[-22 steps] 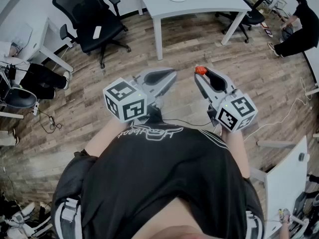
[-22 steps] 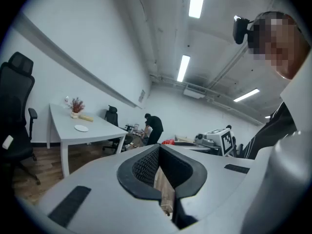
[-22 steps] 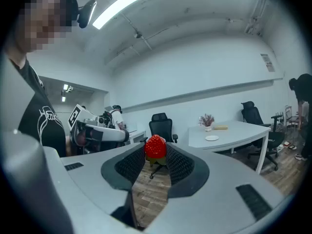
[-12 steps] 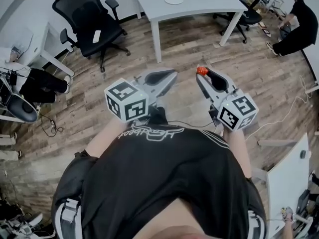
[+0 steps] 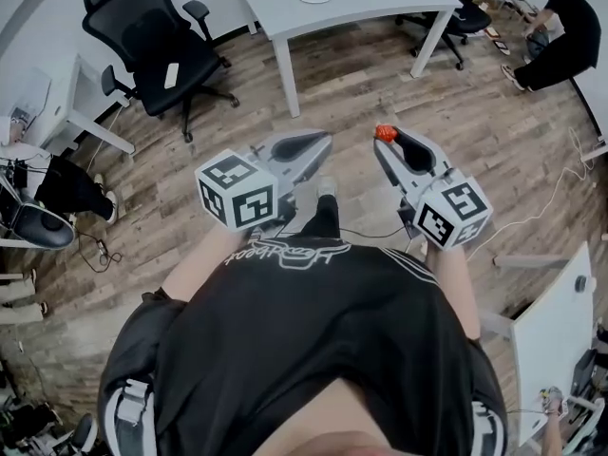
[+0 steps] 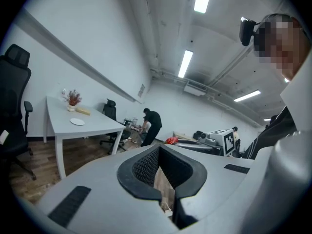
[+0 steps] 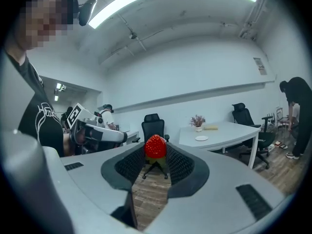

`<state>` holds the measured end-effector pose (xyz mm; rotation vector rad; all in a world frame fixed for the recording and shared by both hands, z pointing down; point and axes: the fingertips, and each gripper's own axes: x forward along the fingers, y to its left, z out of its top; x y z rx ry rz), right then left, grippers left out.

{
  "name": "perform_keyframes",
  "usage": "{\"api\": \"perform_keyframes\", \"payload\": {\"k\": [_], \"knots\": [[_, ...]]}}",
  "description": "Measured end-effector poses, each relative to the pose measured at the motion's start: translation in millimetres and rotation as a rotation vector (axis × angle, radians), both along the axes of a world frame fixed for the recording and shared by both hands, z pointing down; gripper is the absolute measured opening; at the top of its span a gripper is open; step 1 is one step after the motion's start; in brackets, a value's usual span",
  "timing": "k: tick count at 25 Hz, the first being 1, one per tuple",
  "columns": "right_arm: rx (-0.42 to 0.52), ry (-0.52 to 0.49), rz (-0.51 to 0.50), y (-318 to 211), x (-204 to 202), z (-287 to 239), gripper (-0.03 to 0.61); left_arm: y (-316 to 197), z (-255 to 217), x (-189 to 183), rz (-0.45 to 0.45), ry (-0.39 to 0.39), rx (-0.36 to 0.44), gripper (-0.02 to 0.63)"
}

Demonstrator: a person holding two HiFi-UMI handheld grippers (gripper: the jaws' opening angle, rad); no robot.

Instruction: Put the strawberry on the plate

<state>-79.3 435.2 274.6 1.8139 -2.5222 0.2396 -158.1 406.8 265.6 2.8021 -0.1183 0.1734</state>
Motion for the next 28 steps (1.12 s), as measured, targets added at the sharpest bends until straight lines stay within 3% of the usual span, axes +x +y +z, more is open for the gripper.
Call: {"api": "perform_keyframes", "payload": {"k": [11,28], "knots": [[-0.028,-0.025,0.031,-62,51,25,0.126,-70,27,53,0.018,-0.006,-0.047,0.006],[-0.108,-0.088,0.063,-280,177,36,0.126,-298,42,176,0.015,-0.061,-0.139,0.006]]}}
